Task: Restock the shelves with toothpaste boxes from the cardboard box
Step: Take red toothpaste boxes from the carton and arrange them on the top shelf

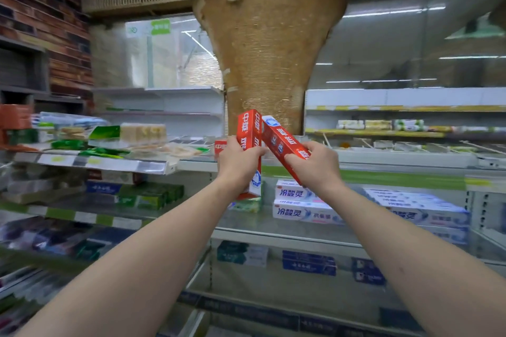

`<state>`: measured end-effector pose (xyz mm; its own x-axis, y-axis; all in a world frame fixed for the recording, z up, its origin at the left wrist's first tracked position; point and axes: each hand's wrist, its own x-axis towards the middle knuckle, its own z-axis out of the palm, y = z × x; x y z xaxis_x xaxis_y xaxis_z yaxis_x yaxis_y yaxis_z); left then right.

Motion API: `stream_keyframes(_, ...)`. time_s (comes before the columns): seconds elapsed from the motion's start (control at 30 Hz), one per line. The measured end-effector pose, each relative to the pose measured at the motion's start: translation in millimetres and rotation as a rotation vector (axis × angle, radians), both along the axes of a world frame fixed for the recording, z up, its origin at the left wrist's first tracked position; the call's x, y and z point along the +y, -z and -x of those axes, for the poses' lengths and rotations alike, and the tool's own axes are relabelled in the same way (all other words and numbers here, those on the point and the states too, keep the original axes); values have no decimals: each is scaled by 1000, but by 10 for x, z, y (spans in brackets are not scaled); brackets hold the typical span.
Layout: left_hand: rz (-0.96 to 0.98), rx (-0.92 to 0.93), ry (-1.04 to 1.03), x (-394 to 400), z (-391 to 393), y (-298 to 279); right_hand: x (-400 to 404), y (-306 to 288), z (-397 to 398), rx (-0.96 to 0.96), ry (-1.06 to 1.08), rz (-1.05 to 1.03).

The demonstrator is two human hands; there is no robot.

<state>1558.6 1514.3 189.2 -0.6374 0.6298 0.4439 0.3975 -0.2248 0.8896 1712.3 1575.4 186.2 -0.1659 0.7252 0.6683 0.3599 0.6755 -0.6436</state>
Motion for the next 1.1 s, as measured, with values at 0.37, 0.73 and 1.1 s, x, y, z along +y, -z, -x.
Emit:
stream_keyframes(0.37, -82, 23, 140, 952, -65, -505, 806, -452, -351, -128, 133, -69)
stream_keyframes(0.73, -65, 77, 167, 1727, 234, -754, 1691, -633, -406, -419, 112, -10)
stream_keyframes(1.1, -18, 73, 194, 2168, 298, -648, 2212, -594, -482, -555, 82, 110)
